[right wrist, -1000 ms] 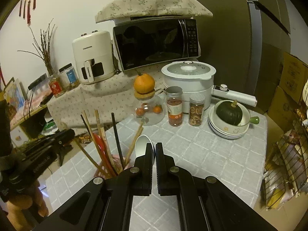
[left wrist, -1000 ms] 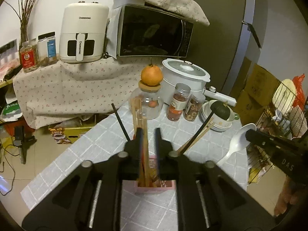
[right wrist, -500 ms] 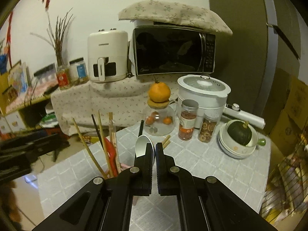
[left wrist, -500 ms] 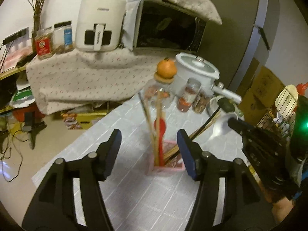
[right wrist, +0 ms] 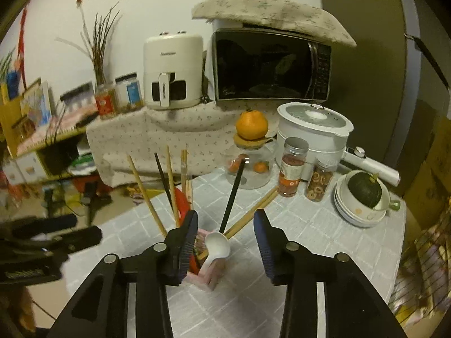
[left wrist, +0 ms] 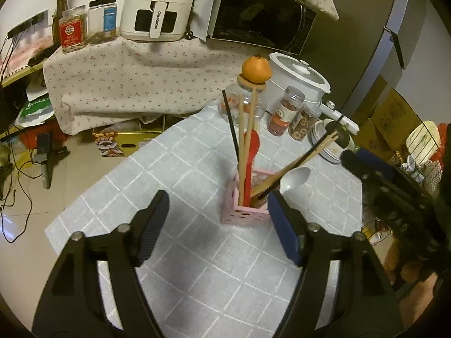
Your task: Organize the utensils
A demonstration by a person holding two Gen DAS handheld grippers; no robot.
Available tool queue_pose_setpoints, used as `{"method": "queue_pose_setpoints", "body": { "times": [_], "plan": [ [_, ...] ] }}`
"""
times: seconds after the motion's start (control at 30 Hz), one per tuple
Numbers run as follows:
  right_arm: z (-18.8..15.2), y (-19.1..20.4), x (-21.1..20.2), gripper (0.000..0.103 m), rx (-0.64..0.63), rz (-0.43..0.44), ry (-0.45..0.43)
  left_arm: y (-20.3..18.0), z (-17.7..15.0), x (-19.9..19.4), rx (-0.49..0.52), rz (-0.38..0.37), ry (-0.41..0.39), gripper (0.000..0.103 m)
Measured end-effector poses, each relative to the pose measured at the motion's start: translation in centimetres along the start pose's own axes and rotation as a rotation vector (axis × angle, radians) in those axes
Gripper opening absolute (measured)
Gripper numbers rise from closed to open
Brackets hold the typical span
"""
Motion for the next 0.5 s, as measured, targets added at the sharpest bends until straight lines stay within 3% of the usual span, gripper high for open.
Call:
{"method": "queue_pose_setpoints", "body": {
  "times": [0.07, 0.17, 0.27, 0.33, 0.5],
  "plan": [
    [0.1, -0.5, -1.5, 0.062, 0.032, 0.005, 0.007, -0.4, -0.2, -0.6, 0.0, -0.013, 0.002, 0.08],
    [0.0, -1.1, -4.2, 0.077, 0.063, 0.021, 0.011, -2.4, -0.9, -2.4, 0.044, -0.023, -0.01, 0.087],
    [-0.7, -1.8, -7.0, 0.09, 0.06, -0.011, 0.027, -3.3, -1.6, -4.1, 0.075, 0.049, -0.034, 0.103],
    [-1.4, -2.4, -8.6, 0.103, 0.062, -0.031, 0.027, -4.2, -2.3, -5.4, 0.121, 0.075, -0.046, 0.103],
    [-3.2, -3.4, -12.4, 0.103, 0.017, -0.147, 0.012, -6.2, -3.6, -8.2, 0.218, 0.147, -0.11, 0.103]
  ]
}}
Point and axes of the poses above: each gripper's, at about its wrist camera, not at the fingertips, and x roughly the way its jaws point, y to its left, z to its top, the point moved 4 cm from there along x, roughly the way its jaws point, and after that the axes turned 3 degrees about -z, right-handed, at the moved point
